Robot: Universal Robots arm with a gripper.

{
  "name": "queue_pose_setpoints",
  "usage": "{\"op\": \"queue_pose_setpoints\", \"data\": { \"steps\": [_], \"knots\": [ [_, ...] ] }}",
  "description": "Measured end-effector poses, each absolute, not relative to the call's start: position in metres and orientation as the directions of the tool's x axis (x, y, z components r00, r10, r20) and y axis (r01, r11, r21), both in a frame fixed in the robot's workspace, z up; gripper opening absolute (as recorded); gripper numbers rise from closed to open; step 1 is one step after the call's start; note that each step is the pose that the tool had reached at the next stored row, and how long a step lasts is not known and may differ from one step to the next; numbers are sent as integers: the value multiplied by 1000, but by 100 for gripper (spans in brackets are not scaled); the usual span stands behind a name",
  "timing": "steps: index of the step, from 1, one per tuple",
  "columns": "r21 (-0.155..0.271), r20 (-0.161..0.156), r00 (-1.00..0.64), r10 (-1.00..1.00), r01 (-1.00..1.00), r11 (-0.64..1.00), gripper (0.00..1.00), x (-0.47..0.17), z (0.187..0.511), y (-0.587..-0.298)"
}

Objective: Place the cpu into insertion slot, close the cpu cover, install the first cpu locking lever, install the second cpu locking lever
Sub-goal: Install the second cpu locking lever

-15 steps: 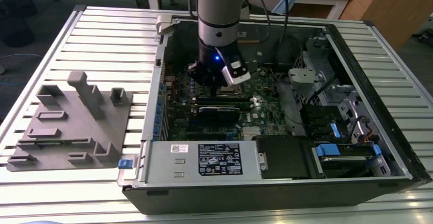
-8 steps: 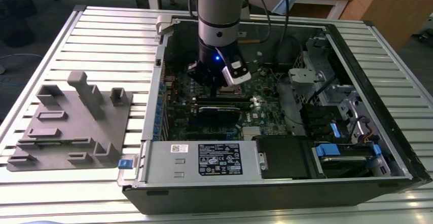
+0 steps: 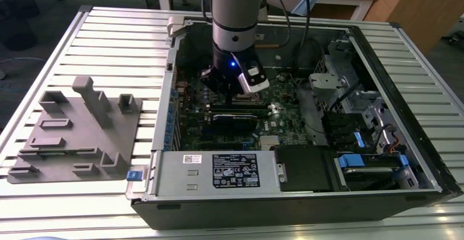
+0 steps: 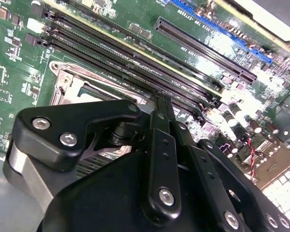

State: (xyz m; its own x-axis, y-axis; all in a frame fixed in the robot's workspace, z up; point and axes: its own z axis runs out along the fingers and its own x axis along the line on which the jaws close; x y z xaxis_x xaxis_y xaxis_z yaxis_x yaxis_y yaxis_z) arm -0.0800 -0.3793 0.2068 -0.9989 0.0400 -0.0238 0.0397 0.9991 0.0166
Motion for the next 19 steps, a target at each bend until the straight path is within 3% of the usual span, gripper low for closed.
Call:
{"op": "queue_pose_setpoints", "data": {
  "steps": [19],
  "knots": [
    [42,-24,-999,39,38,998,11,-80,205,-380]
  ]
}}
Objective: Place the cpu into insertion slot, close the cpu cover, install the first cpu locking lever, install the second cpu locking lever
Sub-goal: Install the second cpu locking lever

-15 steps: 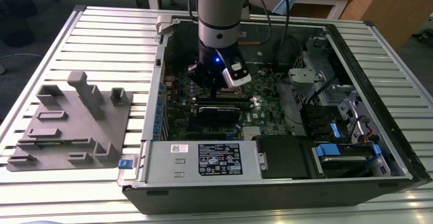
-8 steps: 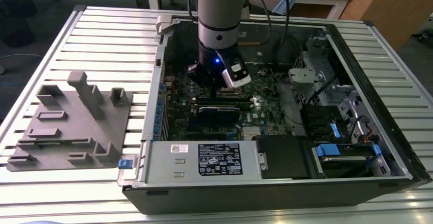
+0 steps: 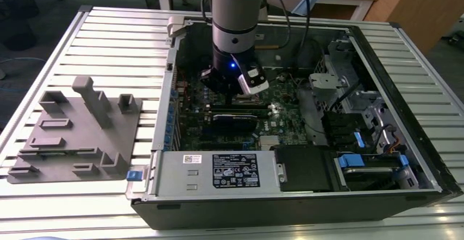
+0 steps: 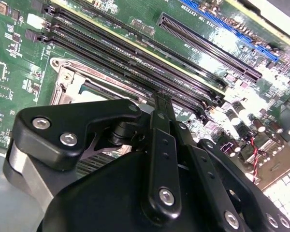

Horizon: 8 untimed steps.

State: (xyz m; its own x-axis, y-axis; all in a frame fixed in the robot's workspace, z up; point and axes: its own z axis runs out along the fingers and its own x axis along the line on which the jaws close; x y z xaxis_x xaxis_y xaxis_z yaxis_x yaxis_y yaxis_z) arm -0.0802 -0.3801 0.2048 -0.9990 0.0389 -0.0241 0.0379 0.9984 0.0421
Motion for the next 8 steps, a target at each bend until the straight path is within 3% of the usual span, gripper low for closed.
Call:
{"op": "queue_pose_setpoints", "data": {
  "steps": [8],
  "knots": [
    [42,-26,-999,39,38,998,11,-80,202,-380]
  ]
}}
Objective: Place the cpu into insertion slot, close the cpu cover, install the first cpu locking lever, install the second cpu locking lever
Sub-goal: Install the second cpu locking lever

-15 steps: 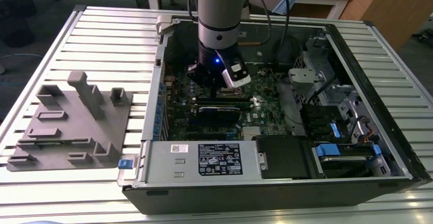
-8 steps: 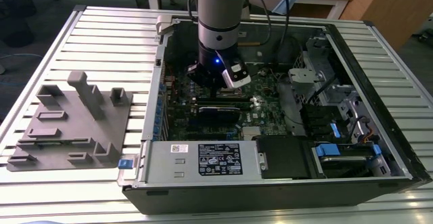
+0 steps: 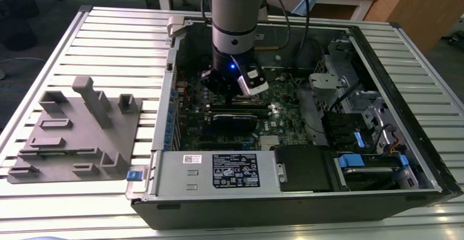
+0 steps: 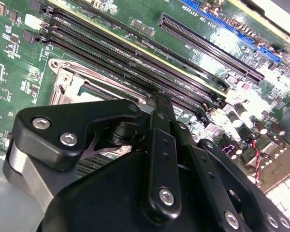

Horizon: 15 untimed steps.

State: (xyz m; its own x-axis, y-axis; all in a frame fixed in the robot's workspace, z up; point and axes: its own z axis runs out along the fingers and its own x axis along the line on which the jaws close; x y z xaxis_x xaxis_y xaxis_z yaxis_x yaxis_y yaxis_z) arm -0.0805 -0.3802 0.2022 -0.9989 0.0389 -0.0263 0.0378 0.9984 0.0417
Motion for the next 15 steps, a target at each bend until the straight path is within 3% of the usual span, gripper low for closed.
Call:
{"op": "queue_pose_setpoints", "data": {
  "steps": [15],
  "knots": [
    [63,-26,-999,39,38,997,11,-81,201,-380]
  ]
}}
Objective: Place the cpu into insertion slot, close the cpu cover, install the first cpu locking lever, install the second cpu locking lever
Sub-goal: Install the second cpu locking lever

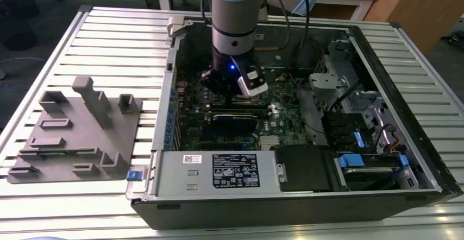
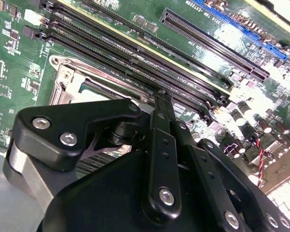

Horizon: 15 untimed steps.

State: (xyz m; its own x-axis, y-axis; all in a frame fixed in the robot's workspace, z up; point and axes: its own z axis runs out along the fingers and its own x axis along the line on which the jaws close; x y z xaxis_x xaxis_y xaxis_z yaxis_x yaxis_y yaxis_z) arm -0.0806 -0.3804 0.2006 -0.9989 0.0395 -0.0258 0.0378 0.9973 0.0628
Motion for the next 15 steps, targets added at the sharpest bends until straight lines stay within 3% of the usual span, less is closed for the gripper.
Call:
{"op": "queue_pose_setpoints", "data": {
  "steps": [8,15],
  "knots": [
    [97,-24,-999,40,38,995,11,-81,197,-381],
    [98,-24,-999,40,38,994,11,-81,207,-381]
  ]
}}
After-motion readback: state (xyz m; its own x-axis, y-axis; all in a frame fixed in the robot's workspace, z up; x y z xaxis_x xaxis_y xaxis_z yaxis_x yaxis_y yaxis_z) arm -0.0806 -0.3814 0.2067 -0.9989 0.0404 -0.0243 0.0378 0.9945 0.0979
